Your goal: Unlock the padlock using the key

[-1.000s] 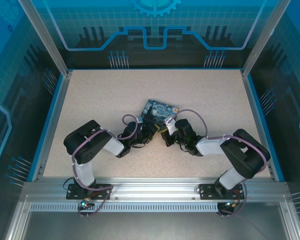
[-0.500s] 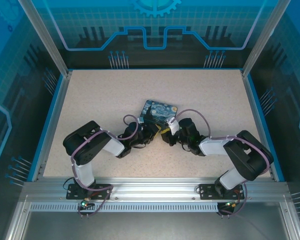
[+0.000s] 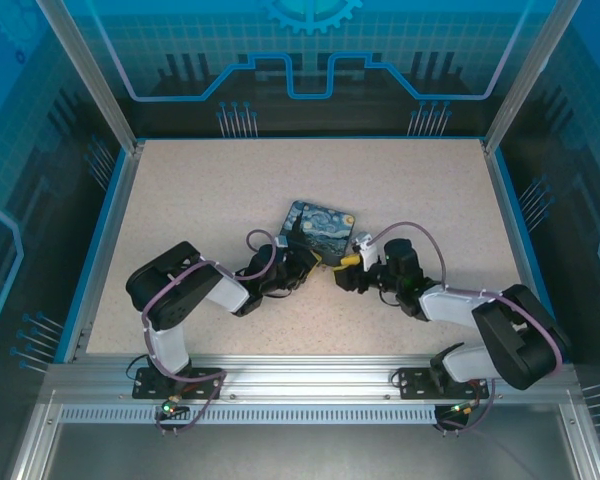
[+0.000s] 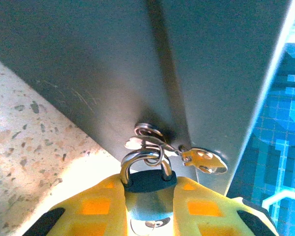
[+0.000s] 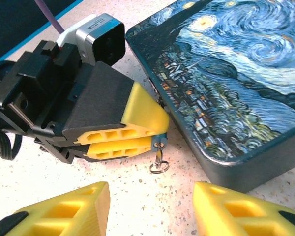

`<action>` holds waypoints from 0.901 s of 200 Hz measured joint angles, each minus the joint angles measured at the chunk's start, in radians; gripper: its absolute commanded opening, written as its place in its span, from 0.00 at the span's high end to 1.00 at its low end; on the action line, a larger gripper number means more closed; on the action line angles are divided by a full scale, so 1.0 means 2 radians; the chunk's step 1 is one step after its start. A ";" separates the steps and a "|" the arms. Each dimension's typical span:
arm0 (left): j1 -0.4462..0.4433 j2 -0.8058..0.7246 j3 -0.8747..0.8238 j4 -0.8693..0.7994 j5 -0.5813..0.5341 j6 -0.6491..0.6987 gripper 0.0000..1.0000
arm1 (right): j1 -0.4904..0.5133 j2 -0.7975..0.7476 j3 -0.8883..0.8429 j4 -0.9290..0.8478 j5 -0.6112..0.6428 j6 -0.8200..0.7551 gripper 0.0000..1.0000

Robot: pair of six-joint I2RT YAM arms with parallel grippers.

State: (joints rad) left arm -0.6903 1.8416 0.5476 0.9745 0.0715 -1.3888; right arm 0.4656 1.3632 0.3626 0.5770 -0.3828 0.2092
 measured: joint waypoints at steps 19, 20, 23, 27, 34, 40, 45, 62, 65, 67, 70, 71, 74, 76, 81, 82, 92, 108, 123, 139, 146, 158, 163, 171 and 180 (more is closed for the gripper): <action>0.000 0.000 0.000 0.000 0.000 0.000 0.89 | -0.001 0.015 0.003 0.003 -0.027 0.011 0.62; 0.000 0.000 0.000 0.000 0.000 0.000 0.89 | -0.001 0.016 0.004 0.004 -0.028 0.012 0.62; 0.000 0.000 0.000 0.000 0.000 0.000 0.89 | -0.001 0.020 0.005 0.004 -0.031 0.013 0.63; 0.000 0.000 0.000 0.000 0.000 0.000 0.89 | -0.001 0.027 0.006 0.007 -0.037 0.018 0.64; 0.000 0.000 0.000 0.000 0.000 0.000 0.89 | -0.001 0.039 0.010 0.010 -0.042 0.022 0.65; 0.000 0.000 0.000 0.000 0.000 0.000 0.89 | -0.001 0.049 0.013 0.012 -0.047 0.025 0.65; 0.000 0.000 0.000 0.000 0.000 0.000 0.89 | 0.000 0.057 0.017 0.013 -0.049 0.027 0.67; 0.000 0.000 0.000 0.000 0.000 0.000 0.90 | 0.003 0.078 0.027 0.016 -0.052 0.035 0.69; 0.000 0.000 0.000 0.000 0.000 0.000 0.90 | 0.004 0.081 0.029 0.017 -0.052 0.036 0.70; 0.000 0.000 0.000 0.000 0.000 0.000 0.90 | 0.004 0.083 0.030 0.018 -0.052 0.037 0.71; 0.000 0.000 0.000 0.000 0.000 0.000 0.90 | 0.005 0.086 0.032 0.019 -0.052 0.039 0.71; 0.000 0.000 0.000 0.000 0.000 0.000 0.90 | 0.006 0.087 0.033 0.019 -0.052 0.039 0.72; 0.000 0.000 0.000 0.000 0.000 0.000 0.90 | 0.006 0.089 0.035 0.020 -0.052 0.040 0.72; 0.000 0.000 0.000 0.000 0.000 0.000 0.90 | 0.006 0.090 0.035 0.020 -0.052 0.041 0.73; 0.000 0.000 0.000 0.000 0.000 0.000 0.90 | 0.007 0.093 0.037 0.022 -0.052 0.043 0.74; 0.000 0.000 0.000 0.000 0.000 0.000 0.90 | 0.007 0.093 0.038 0.022 -0.051 0.043 0.74; 0.000 0.000 0.000 0.000 0.000 0.000 0.90 | 0.007 0.098 0.041 0.025 -0.050 0.045 0.76; 0.000 0.000 0.000 0.000 0.000 0.000 0.90 | 0.008 0.103 0.046 0.027 -0.046 0.050 0.78; 0.000 0.000 0.000 0.000 0.000 0.000 0.90 | 0.011 0.108 0.052 0.026 -0.044 0.049 0.79; 0.001 0.000 0.000 0.000 0.000 0.000 0.90 | 0.015 0.114 0.057 0.026 -0.038 0.049 0.81; 0.001 0.000 0.000 0.000 0.000 0.000 0.90 | 0.017 0.118 0.059 0.026 -0.035 0.049 0.81; 0.001 0.000 0.000 0.000 0.000 0.000 0.90 | 0.019 0.123 0.061 0.026 -0.032 0.049 0.83; 0.001 0.000 0.000 0.000 0.000 0.000 0.90 | 0.020 0.125 0.062 0.026 -0.031 0.049 0.83; 0.001 0.000 0.000 0.000 0.000 0.000 0.90 | 0.021 0.127 0.062 0.026 -0.029 0.049 0.84; 0.001 0.000 0.000 0.000 0.000 0.000 0.90 | 0.023 0.129 0.062 0.026 -0.025 0.049 0.85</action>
State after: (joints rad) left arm -0.6891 1.8416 0.5476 0.9745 0.0711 -1.3891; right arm 0.5110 1.6207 0.4866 0.6292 -0.4335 0.3073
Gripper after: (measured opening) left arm 0.208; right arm 0.160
